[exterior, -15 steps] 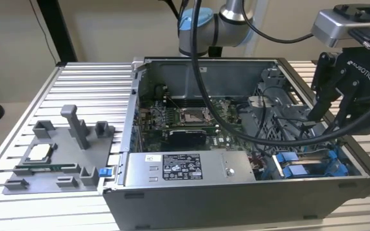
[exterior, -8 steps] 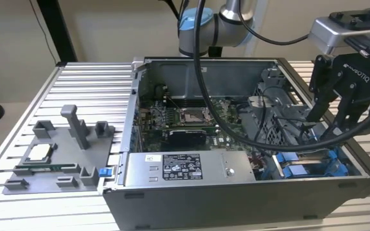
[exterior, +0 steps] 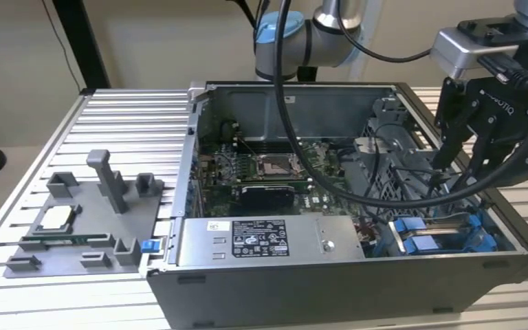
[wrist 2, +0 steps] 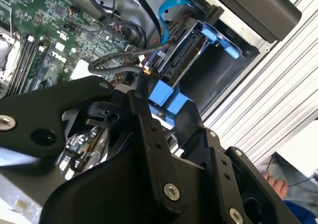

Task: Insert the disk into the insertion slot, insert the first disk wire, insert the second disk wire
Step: 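Insert the first disk wire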

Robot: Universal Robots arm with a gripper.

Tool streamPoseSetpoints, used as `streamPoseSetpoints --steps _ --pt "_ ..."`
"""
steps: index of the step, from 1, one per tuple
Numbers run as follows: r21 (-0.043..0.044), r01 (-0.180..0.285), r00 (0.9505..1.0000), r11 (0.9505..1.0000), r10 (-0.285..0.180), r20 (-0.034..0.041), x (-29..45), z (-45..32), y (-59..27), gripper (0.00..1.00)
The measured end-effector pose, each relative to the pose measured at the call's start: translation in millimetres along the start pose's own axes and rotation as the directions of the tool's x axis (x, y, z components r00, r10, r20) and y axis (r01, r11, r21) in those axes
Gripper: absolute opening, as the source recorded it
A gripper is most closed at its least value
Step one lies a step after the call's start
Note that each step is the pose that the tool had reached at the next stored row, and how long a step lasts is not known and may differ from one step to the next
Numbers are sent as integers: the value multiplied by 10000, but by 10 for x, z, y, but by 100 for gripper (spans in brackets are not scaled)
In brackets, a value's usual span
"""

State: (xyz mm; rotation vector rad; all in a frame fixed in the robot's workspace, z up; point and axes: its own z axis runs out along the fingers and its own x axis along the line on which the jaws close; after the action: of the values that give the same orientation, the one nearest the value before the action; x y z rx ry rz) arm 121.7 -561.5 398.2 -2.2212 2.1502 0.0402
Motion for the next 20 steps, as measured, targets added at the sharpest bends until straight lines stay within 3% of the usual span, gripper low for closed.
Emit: streamPoseSetpoints --steps 3,7,10,13,15,18,20 --pt "54 29 9999 10000 -30 133 -8 22 4 100" --pt "95 66 9988 9999 -71 488 -9 45 10 100" --pt "102 91 9977 9999 -98 673 -4 57 11 100" --pt "108 94 9965 9999 -103 829 52 60 13 100" --pt "110 95 9961 9999 -104 874 102 64 14 100" --pt "113 92 9955 9999 -103 945 111 94 16 100" --pt "124 89 9939 9999 -102 1094 112 106 17 100"
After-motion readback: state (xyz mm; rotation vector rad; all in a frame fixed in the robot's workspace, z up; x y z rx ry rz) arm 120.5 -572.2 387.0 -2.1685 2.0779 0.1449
